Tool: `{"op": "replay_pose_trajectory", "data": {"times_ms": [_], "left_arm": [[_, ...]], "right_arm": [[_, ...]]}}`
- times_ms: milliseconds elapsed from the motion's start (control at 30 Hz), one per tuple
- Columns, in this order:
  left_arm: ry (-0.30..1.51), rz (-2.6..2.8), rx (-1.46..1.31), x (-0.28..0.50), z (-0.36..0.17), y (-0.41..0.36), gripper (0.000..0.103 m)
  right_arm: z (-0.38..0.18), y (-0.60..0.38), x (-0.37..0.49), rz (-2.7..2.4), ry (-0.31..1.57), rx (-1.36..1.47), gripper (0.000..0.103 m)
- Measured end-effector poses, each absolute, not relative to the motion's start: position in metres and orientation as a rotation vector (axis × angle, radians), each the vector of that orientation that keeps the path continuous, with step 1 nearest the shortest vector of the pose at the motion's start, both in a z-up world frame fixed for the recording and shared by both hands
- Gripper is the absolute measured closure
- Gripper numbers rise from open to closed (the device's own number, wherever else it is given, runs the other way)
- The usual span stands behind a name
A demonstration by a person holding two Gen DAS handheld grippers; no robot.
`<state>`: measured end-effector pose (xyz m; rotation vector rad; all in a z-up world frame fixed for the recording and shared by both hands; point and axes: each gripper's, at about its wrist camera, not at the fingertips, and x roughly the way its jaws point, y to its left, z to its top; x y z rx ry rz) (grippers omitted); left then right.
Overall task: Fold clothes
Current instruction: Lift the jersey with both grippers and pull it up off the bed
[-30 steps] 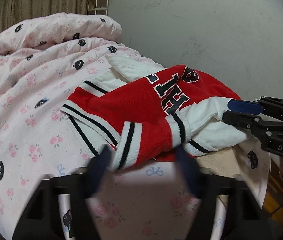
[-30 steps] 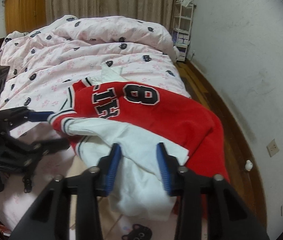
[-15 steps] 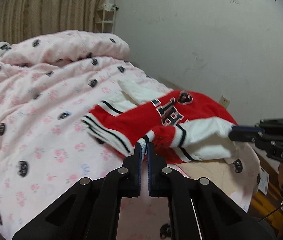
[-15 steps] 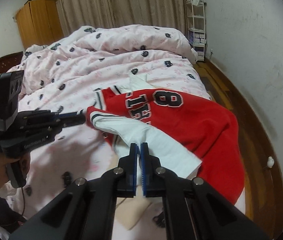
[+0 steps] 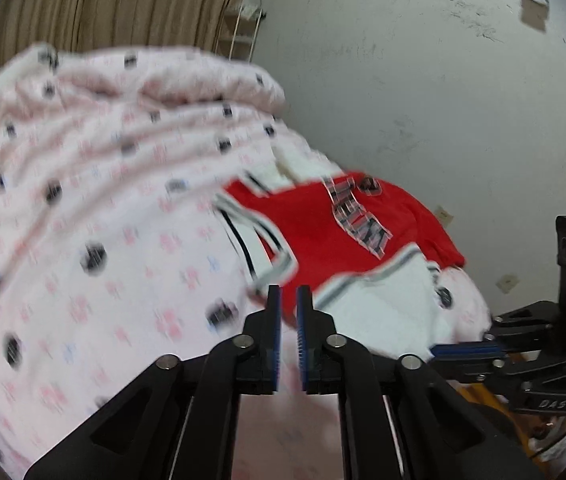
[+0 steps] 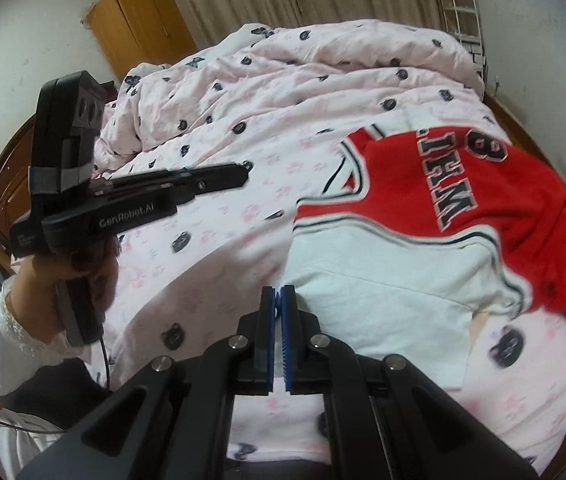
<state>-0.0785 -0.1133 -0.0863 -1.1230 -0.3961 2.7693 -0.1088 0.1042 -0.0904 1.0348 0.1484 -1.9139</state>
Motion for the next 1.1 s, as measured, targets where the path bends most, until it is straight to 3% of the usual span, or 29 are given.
{"op": "replay_pose_trajectory", "data": {"times_ms": [33, 100, 133, 300, 467, 500, 567, 600, 633, 867, 900, 967, 1000, 1033, 1100], "left_arm": [[-0.458, 2.738, -1.136, -0.078, -0.092, -0.113, 0.069], [-0.584, 2.673, -1.154, -0.077, -0.104, -0.113, 0.043], [-0.655, 2.641, -1.148, -0.077, -0.109, -0.114, 0.039], [-0.925, 2.47, -1.185, -0.091, -0.137, -0.106, 0.038], [-1.083, 2.383, -1.157, -0.111, -0.151, -0.1, 0.039], [-1.108, 2.366, -1.15, -0.115, -0.154, -0.099, 0.039], [-1.11, 2.351, -1.149, -0.122, -0.156, -0.096, 0.061], [-1.093, 2.353, -1.154, -0.124, -0.156, -0.093, 0.086], [-1.065, 2.364, -1.162, -0.126, -0.155, -0.091, 0.1], [-1.038, 2.479, -1.094, -0.117, -0.142, -0.105, 0.102], [-1.042, 2.491, -1.083, -0.115, -0.14, -0.108, 0.102], [-1.045, 2.503, -1.071, -0.111, -0.136, -0.114, 0.102], [-1.046, 2.509, -1.065, -0.109, -0.134, -0.118, 0.102], [-1.048, 2.515, -1.059, -0.107, -0.132, -0.121, 0.102], [-1.051, 2.527, -1.047, -0.103, -0.128, -0.127, 0.102]], "right_arm": [[-0.092, 0.104, -0.106, -1.918, 0.155, 1.041, 0.1], [-0.096, 0.106, -0.104, -1.923, 0.149, 1.055, 0.1], [-0.097, 0.108, -0.105, -1.924, 0.139, 1.062, 0.1], [-0.098, 0.118, -0.106, -1.924, 0.096, 1.076, 0.1], [-0.094, 0.122, -0.109, -1.911, 0.08, 1.064, 0.1], [-0.094, 0.122, -0.109, -1.905, 0.078, 1.063, 0.1], [-0.095, 0.123, -0.109, -1.891, 0.068, 1.059, 0.1], [-0.095, 0.124, -0.109, -1.887, 0.063, 1.058, 0.1], [-0.096, 0.124, -0.109, -1.879, 0.054, 1.056, 0.1], [-0.095, 0.127, -0.102, -1.912, 0.065, 1.007, 0.1], [-0.094, 0.131, -0.103, -1.935, 0.056, 0.999, 0.094], [-0.093, 0.142, -0.107, -1.999, 0.025, 0.99, 0.052], [-0.092, 0.148, -0.109, -2.044, 0.017, 0.984, 0.015], [-0.092, 0.154, -0.11, -2.086, 0.018, 0.977, 0.008], [-0.095, 0.161, -0.114, -2.124, 0.017, 1.008, 0.008]]}}
